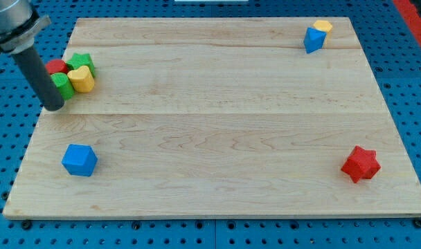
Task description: Push red circle to the top of green star
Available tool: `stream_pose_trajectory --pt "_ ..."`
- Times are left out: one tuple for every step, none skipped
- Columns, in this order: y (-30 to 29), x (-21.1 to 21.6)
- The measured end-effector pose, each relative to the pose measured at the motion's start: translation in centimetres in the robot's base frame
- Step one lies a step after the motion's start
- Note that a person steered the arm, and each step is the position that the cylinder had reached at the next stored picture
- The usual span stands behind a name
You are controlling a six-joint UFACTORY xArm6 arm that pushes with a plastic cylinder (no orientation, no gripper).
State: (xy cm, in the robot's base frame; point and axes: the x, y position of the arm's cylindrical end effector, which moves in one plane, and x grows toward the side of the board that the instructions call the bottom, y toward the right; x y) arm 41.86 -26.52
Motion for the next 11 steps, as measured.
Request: stream_pose_trajectory --pt "0.0 -2.2" --pt "0.0 -1.4" --pt "-3.9 0.1" --pt "-3.9 0.1" --pt "-4.0 -0.2" --pt "-4.0 -0.7" --pt "-4.0 -0.7" --pt "-4.0 -1.1" --pt "-3.9 -3.7" --pt "-4.0 -7.3" --pt "-4.0 -7.3"
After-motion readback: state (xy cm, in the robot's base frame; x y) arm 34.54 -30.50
